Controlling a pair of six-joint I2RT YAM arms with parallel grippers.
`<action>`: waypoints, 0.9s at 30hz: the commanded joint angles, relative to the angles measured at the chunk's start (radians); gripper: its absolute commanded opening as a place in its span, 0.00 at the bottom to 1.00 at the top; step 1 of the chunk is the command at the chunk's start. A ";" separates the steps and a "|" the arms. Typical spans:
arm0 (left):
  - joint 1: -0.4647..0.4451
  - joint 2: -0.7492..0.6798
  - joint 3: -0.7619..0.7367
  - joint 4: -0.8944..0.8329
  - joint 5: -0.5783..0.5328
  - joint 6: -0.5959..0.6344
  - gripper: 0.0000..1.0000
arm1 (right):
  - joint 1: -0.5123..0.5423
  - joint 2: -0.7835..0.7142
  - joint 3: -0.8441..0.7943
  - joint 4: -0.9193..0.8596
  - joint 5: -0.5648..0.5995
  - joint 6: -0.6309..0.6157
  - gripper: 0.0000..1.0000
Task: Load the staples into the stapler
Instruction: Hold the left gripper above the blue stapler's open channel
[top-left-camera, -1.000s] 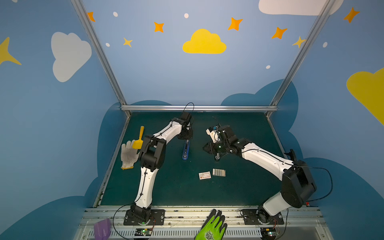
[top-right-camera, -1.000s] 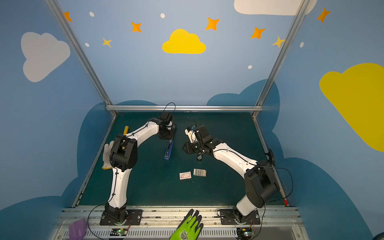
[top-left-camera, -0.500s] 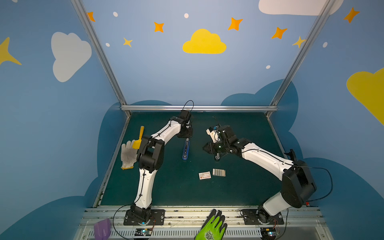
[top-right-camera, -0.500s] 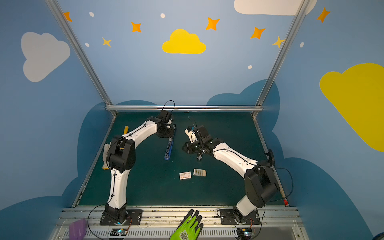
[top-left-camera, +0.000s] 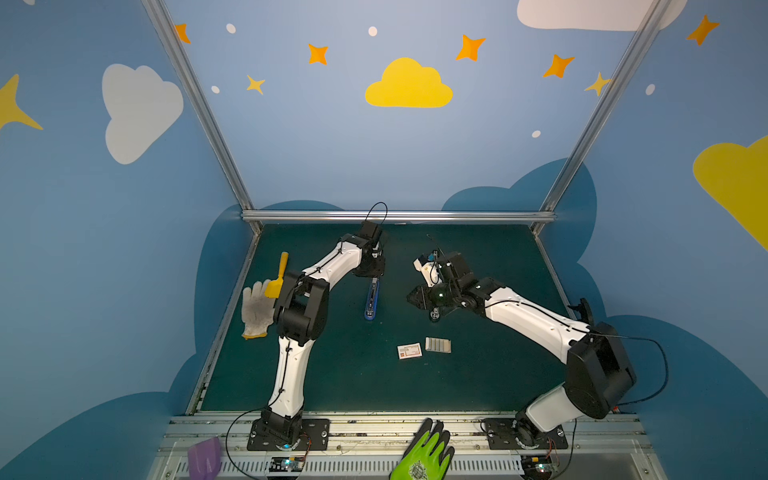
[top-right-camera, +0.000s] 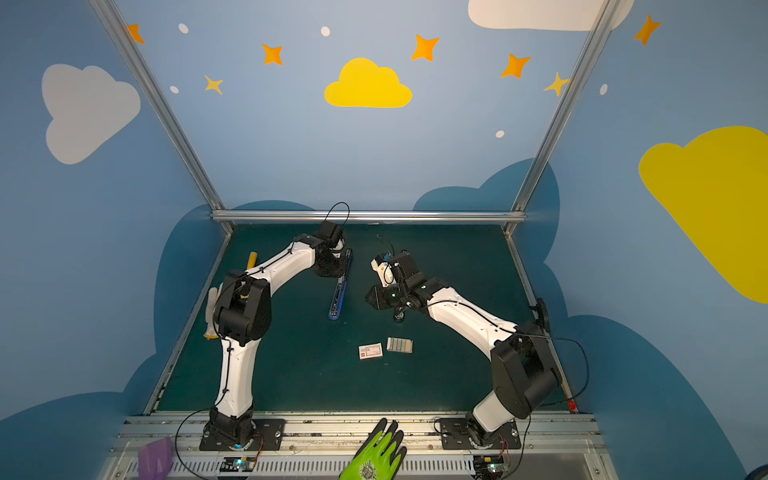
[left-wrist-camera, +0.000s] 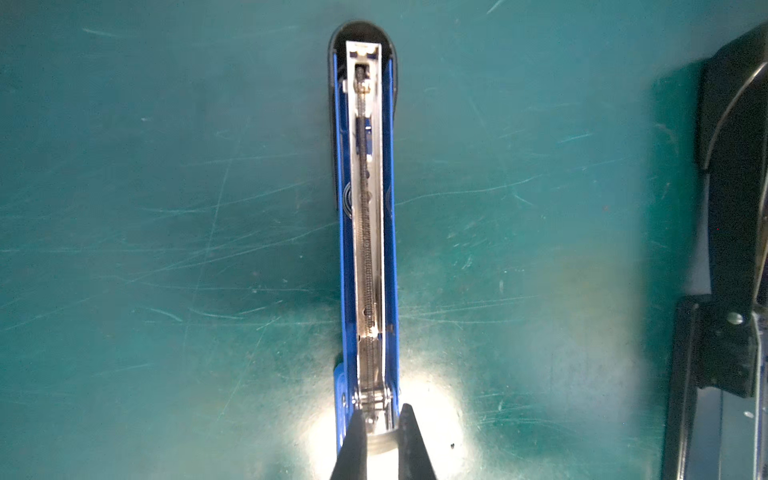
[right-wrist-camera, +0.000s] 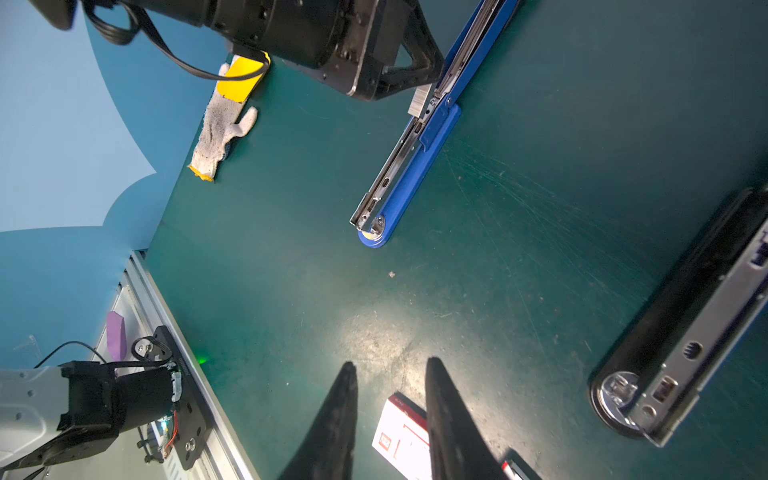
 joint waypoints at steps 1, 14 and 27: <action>-0.004 0.008 -0.011 -0.005 -0.014 0.012 0.07 | -0.003 -0.034 -0.016 0.001 0.008 0.001 0.30; -0.016 0.016 -0.028 0.001 -0.022 0.014 0.07 | -0.009 -0.053 -0.031 0.001 0.015 -0.001 0.30; -0.022 0.003 -0.048 0.001 -0.048 0.022 0.07 | -0.014 -0.062 -0.039 0.003 0.014 -0.001 0.30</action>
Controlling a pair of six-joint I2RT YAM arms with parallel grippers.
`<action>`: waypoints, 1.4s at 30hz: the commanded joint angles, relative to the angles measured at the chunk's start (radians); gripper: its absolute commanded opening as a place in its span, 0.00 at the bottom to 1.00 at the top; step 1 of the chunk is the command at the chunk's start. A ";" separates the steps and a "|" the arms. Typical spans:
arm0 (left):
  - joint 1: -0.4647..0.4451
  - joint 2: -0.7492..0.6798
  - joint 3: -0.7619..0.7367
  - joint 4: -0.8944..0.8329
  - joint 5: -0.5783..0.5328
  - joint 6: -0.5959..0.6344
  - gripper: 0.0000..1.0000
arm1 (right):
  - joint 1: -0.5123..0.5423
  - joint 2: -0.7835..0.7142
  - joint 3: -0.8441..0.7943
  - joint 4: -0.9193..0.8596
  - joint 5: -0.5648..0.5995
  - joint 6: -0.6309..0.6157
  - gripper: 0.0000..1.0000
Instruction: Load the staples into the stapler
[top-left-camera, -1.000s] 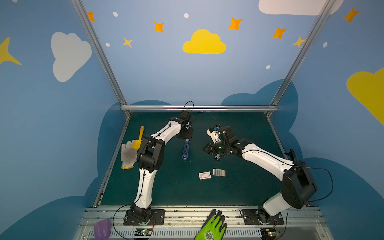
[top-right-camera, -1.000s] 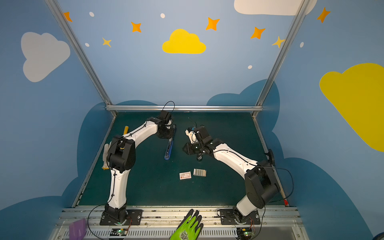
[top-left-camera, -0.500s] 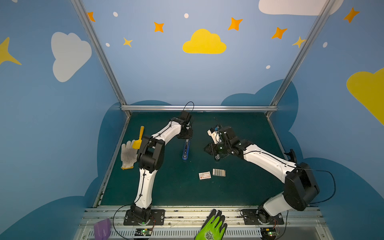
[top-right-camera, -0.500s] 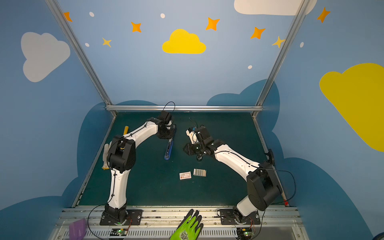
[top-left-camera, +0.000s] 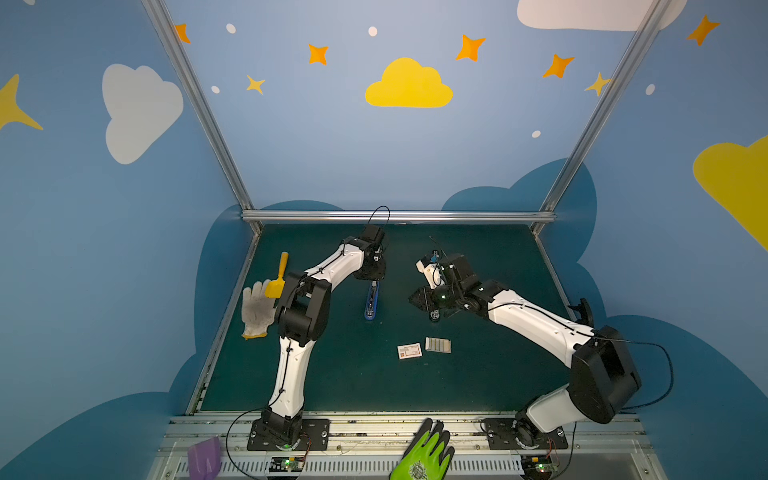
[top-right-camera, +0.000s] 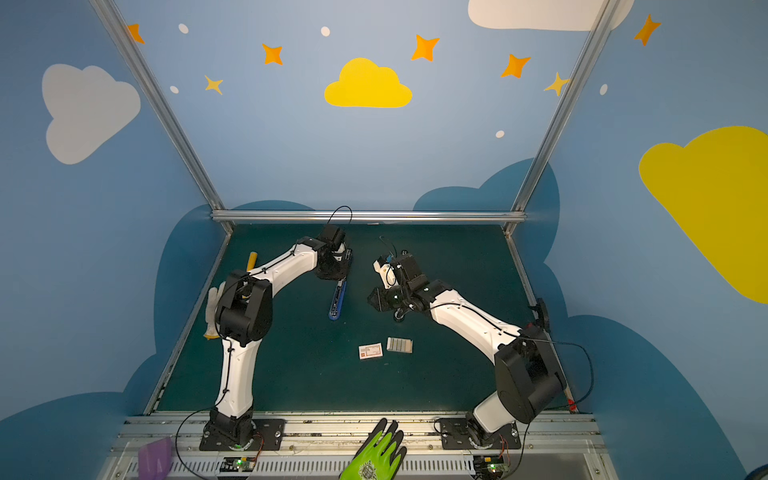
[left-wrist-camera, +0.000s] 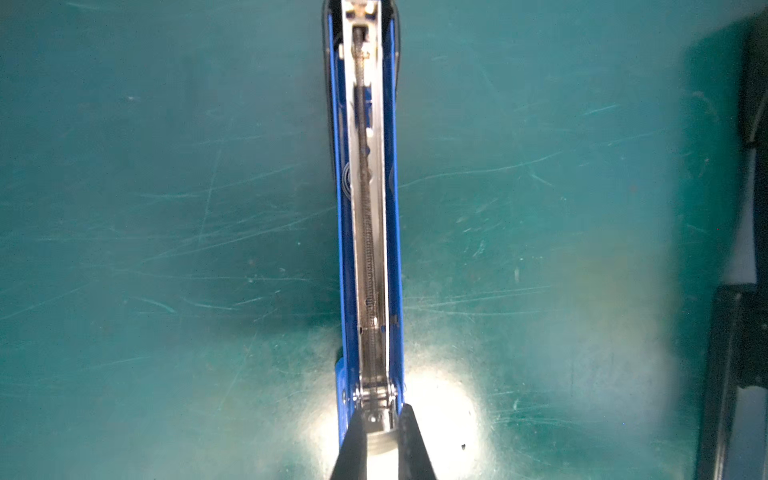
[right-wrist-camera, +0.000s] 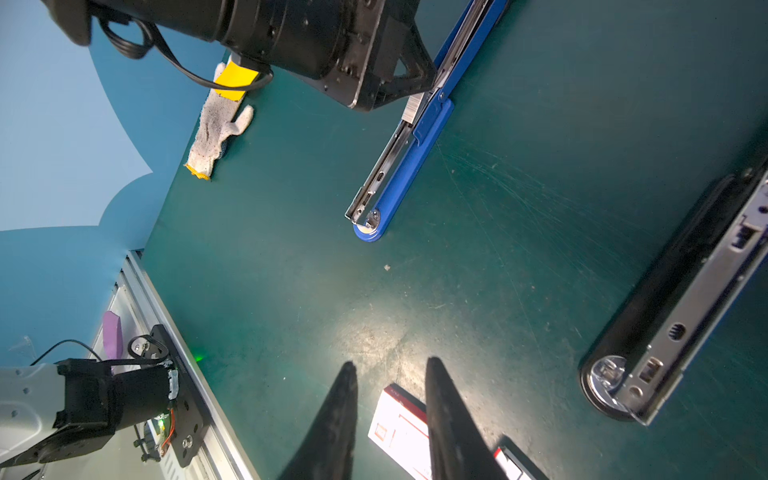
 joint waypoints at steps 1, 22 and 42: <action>-0.004 0.000 -0.018 -0.008 -0.017 0.012 0.07 | -0.005 -0.034 -0.008 0.003 0.005 0.001 0.30; -0.008 -0.105 -0.074 -0.003 -0.028 -0.004 0.33 | -0.007 -0.055 -0.014 -0.001 0.010 0.001 0.30; 0.098 0.040 0.160 -0.142 0.188 -0.149 0.47 | 0.020 -0.010 0.015 0.025 -0.038 0.001 0.38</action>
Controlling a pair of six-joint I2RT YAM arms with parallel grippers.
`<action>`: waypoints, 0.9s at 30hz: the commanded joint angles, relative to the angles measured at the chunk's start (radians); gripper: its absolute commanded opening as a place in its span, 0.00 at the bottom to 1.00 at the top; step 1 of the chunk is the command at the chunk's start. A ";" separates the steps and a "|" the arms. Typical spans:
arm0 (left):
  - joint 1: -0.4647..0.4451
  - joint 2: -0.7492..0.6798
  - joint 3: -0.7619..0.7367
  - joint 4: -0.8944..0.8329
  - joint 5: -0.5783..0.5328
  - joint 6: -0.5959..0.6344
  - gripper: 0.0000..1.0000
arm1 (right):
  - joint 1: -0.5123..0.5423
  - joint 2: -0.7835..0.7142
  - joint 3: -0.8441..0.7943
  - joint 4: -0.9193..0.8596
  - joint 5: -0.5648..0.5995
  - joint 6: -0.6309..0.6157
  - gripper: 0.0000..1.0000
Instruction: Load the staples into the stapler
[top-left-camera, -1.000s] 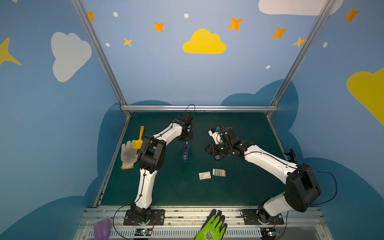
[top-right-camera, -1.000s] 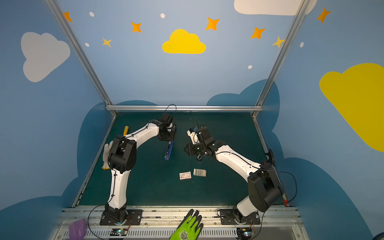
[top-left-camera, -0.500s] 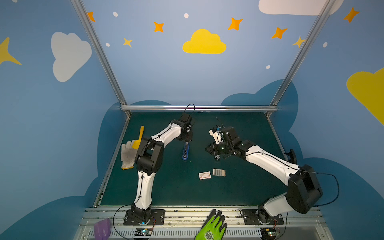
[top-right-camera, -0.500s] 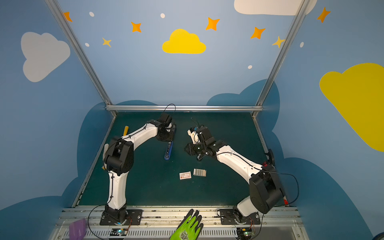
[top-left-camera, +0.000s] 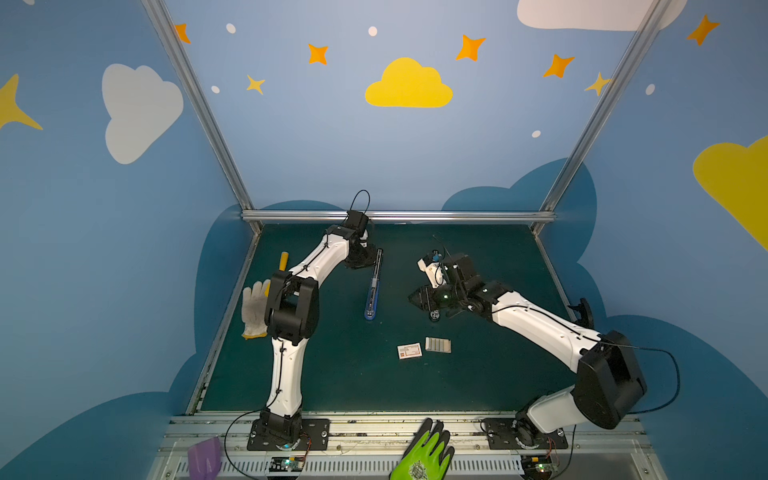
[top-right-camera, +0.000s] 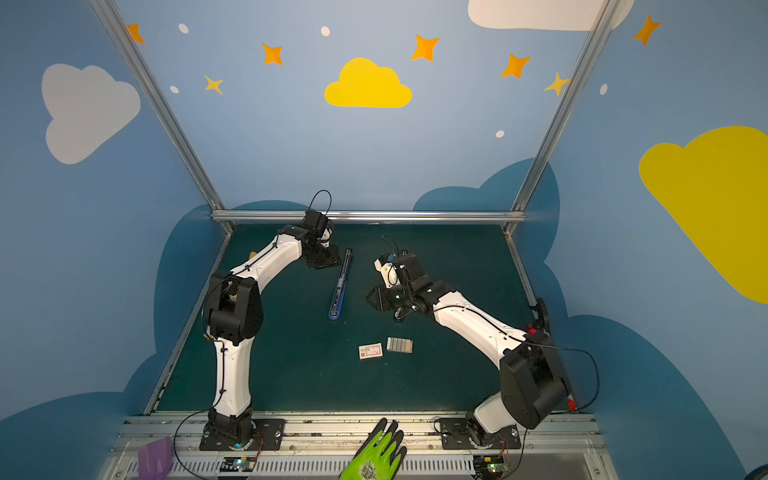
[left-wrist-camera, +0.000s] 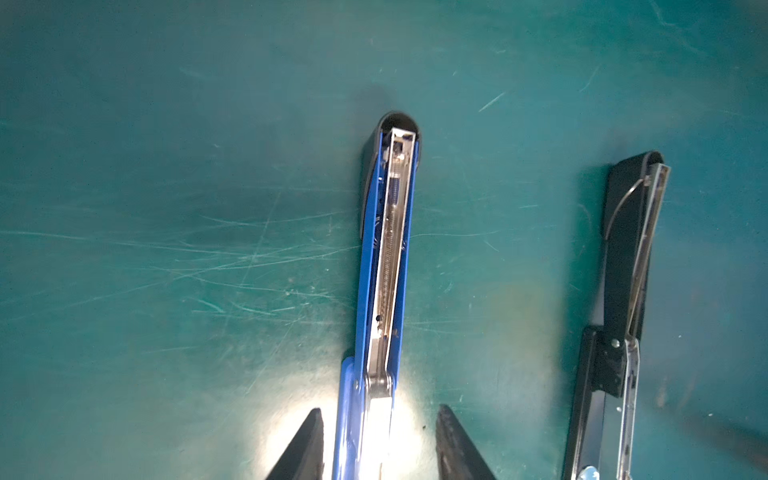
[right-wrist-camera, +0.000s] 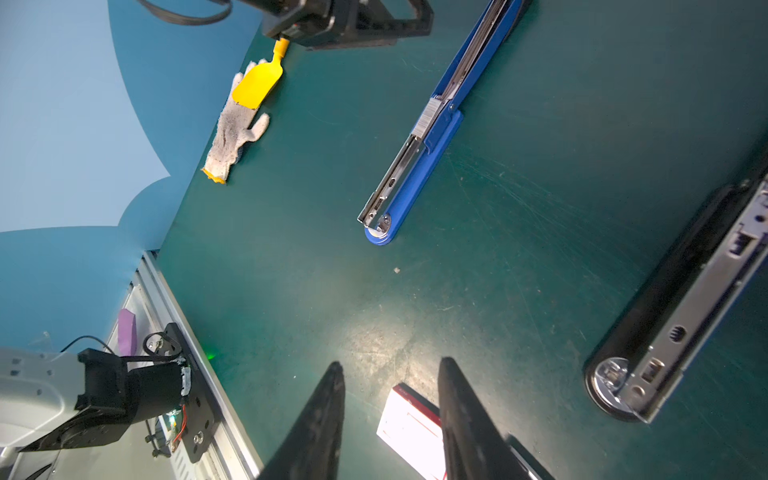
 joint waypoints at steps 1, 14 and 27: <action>0.004 0.059 0.059 -0.084 0.018 -0.024 0.47 | 0.014 0.020 0.027 0.012 -0.015 -0.001 0.39; 0.005 0.131 0.087 -0.114 -0.005 -0.027 0.43 | 0.016 0.009 0.006 0.009 0.005 -0.002 0.38; 0.002 0.127 0.051 -0.111 -0.044 -0.017 0.39 | 0.015 -0.012 -0.008 0.009 0.019 0.001 0.38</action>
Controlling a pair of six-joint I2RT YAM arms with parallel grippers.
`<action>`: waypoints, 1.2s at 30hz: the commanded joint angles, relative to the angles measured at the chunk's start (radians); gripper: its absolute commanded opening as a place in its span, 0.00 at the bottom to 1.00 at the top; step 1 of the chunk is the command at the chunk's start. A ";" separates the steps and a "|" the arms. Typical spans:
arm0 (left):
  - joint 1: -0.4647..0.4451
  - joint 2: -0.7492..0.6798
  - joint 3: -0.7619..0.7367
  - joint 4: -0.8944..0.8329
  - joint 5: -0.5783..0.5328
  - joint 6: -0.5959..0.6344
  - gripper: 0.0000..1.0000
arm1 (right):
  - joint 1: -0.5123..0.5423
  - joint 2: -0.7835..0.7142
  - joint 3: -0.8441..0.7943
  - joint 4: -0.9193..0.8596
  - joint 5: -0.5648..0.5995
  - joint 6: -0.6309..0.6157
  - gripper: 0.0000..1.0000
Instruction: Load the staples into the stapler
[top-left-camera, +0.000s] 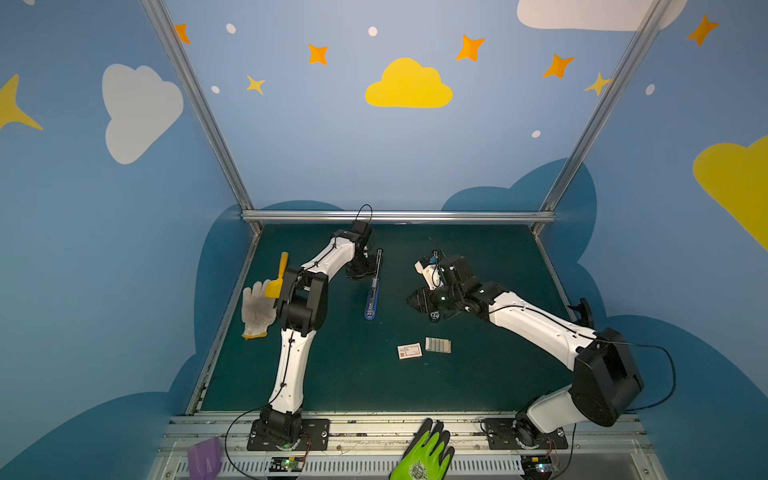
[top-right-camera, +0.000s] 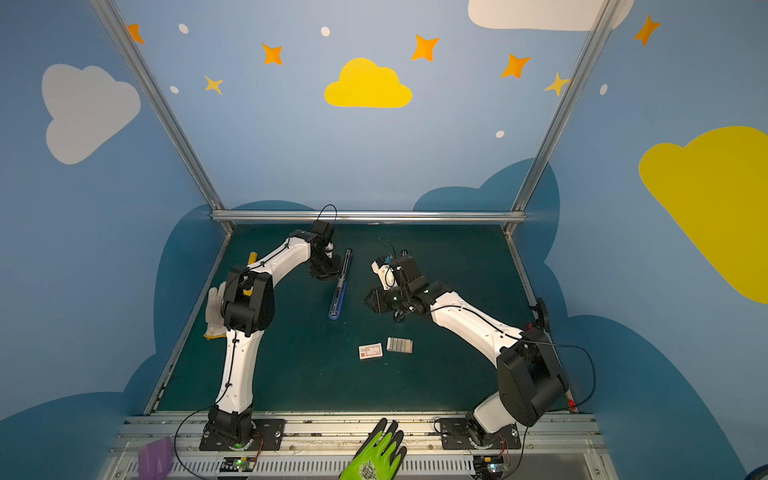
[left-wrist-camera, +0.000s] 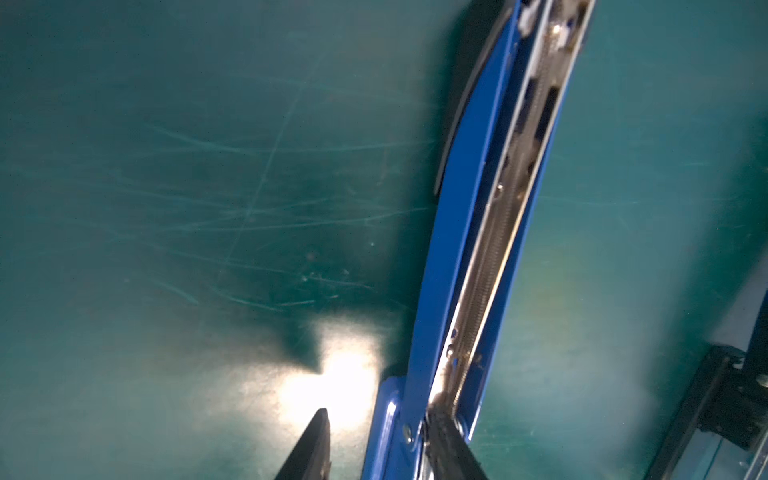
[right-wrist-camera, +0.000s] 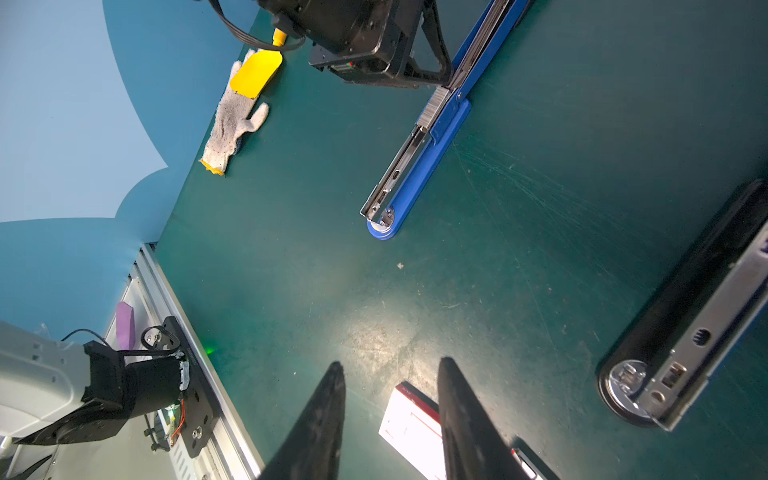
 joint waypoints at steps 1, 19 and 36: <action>0.000 -0.001 0.000 -0.024 -0.016 0.003 0.38 | 0.005 -0.028 -0.011 0.008 0.019 0.001 0.38; -0.020 -0.084 -0.104 0.017 -0.018 0.006 0.34 | 0.002 -0.034 -0.031 0.015 0.028 0.008 0.38; -0.035 -0.121 -0.145 0.011 -0.031 0.021 0.34 | -0.007 -0.039 -0.039 0.012 0.041 0.012 0.38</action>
